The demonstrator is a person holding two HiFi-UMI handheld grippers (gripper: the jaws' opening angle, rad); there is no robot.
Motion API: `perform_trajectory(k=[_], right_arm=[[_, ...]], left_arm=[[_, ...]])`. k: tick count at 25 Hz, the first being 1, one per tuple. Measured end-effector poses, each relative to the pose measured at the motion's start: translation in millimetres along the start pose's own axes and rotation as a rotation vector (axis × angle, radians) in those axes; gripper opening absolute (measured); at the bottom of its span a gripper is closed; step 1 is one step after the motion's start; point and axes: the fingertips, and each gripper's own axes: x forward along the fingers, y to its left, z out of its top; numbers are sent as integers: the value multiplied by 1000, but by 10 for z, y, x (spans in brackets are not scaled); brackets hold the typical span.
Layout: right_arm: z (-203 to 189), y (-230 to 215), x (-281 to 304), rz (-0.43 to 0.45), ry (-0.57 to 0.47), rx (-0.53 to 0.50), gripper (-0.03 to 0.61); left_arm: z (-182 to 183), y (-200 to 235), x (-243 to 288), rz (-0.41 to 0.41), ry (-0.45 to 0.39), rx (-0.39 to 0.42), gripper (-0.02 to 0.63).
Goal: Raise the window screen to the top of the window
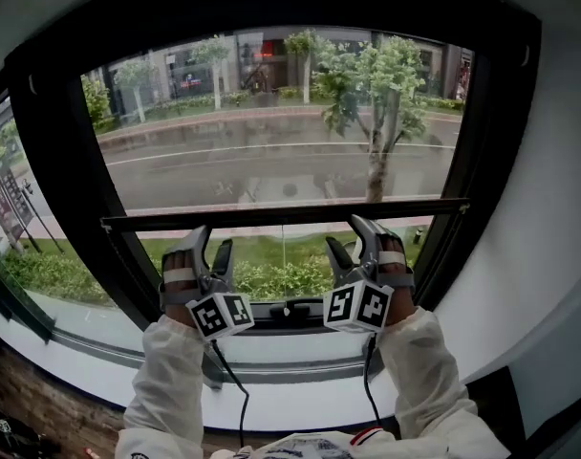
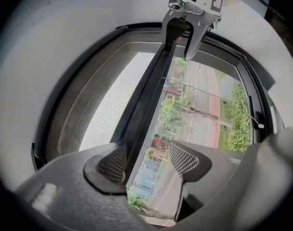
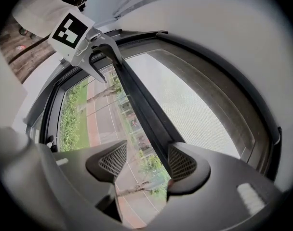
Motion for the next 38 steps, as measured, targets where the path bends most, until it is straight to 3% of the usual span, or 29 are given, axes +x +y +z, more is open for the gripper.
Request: perform_trajectory(k=[10, 38], right_arm=[[29, -128, -46, -51, -24, -13, 267], [506, -989, 228, -220, -117, -44, 267]], left_arm=[[98, 111, -33, 41, -24, 8, 282], [346, 1069, 256, 155, -73, 23, 282]])
